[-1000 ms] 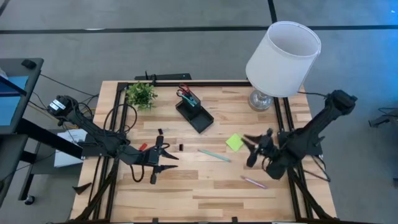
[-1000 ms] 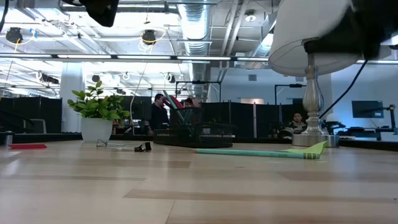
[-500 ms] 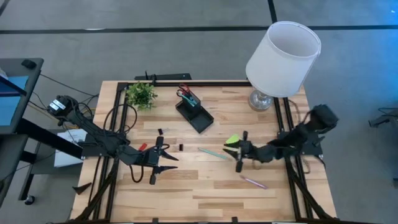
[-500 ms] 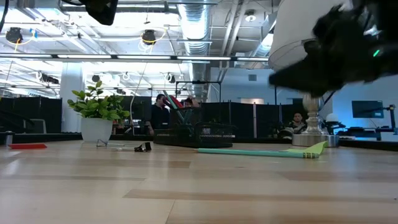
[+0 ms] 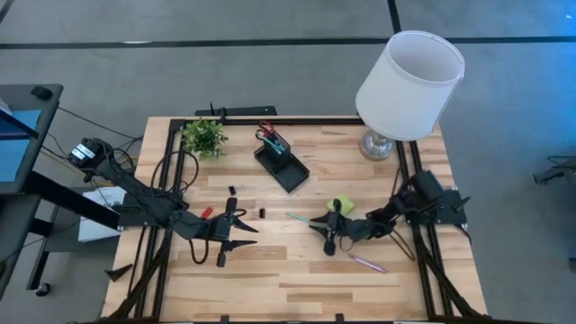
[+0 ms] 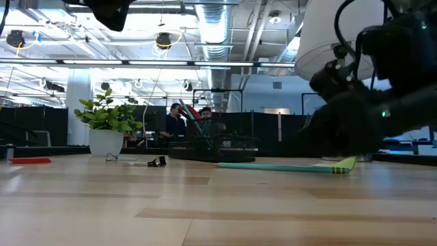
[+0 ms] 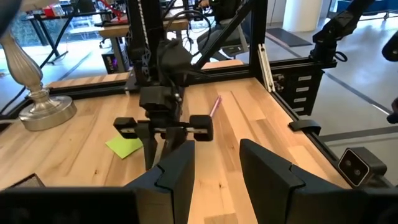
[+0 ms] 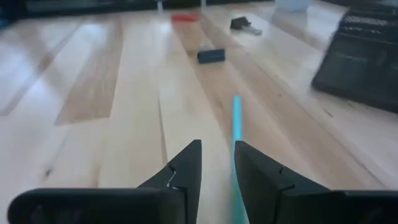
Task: Pick and place office supplies into organizer
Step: Put the blue pencil into the desk organizer
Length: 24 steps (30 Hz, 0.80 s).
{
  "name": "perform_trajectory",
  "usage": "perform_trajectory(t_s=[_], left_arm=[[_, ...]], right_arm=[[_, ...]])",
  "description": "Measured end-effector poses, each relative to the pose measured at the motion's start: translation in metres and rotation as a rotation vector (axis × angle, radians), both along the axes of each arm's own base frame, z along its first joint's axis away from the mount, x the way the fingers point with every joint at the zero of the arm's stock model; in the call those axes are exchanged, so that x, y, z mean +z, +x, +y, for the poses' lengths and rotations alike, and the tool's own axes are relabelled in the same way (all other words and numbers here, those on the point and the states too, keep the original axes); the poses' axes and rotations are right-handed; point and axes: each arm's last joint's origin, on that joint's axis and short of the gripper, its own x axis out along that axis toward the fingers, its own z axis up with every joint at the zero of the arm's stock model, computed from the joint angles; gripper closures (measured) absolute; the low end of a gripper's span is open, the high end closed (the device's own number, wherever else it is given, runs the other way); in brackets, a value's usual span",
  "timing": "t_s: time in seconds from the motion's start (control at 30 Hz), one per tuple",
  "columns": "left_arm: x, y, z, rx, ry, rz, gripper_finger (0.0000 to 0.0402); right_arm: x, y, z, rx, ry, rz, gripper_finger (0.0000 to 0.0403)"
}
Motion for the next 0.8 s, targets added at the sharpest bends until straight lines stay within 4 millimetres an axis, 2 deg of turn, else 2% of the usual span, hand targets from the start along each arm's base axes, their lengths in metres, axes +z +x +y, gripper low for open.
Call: perform_trajectory(t_s=[0.17, 0.43, 0.8], left_arm=[[-0.001, 0.000, 0.000, 0.003, -0.008, 0.015, 0.0276], [-0.001, 0.000, 0.000, 0.003, -0.010, 0.013, 0.0276], [-0.002, 0.000, 0.000, 0.003, -0.006, 0.015, 0.0276]], right_arm=[[-0.004, 0.010, -0.001, -0.023, 0.000, -0.010, 0.0313], [-0.008, 0.010, -0.008, -0.049, -0.008, 0.037, 0.0313], [-0.018, 0.006, -0.010, -0.150, 0.141, 0.119, 0.0313]])
